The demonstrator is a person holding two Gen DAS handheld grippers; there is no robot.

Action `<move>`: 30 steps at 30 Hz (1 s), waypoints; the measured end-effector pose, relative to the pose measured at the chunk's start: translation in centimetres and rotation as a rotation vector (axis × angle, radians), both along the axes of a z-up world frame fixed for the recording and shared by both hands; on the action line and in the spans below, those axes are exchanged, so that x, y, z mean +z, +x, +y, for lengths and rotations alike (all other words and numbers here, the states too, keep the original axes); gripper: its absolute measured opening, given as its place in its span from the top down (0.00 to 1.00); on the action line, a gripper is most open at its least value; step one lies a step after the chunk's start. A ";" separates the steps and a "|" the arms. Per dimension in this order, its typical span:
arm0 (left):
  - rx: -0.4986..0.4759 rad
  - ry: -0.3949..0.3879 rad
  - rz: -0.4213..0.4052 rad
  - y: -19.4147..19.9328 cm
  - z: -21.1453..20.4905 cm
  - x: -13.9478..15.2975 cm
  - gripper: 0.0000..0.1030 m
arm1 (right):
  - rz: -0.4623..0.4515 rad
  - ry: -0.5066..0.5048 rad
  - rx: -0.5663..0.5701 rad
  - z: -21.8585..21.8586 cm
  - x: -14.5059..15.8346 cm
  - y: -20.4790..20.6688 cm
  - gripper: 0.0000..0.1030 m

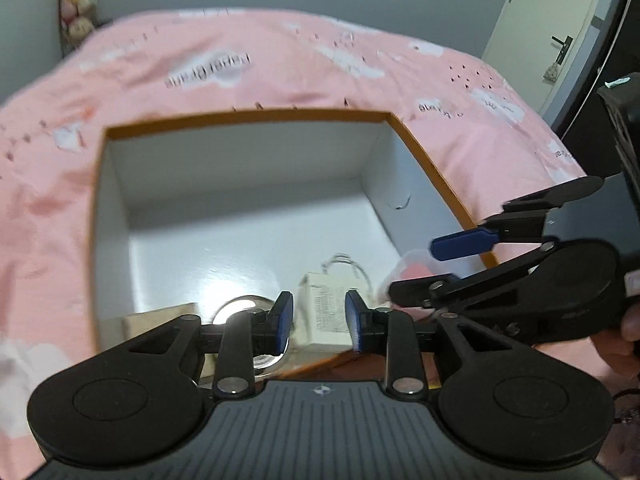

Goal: Organize rigid objects
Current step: 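Open both tools to release the pouch and cup, then withdraw, then grasp the green bottle with the left tool while the right tool grasps the pink bottle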

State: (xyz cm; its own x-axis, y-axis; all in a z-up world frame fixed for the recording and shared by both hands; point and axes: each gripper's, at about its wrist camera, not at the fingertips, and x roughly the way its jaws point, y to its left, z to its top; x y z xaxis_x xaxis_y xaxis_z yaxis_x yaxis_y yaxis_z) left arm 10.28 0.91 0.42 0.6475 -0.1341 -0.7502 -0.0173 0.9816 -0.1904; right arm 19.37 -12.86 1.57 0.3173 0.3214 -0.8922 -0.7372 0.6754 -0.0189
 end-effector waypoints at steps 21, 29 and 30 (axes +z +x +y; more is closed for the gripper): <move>0.069 -0.061 0.169 -6.7 2.8 -2.2 0.55 | 0.162 0.157 -0.226 -4.0 -1.9 -8.3 0.35; 0.036 -0.041 0.295 -7.6 2.2 -4.5 0.43 | 0.193 0.097 -0.188 -3.2 -3.3 -9.9 0.26; 0.029 -0.042 0.308 -7.8 2.2 -4.8 0.42 | 0.197 0.089 -0.176 -3.1 -3.4 -10.0 0.26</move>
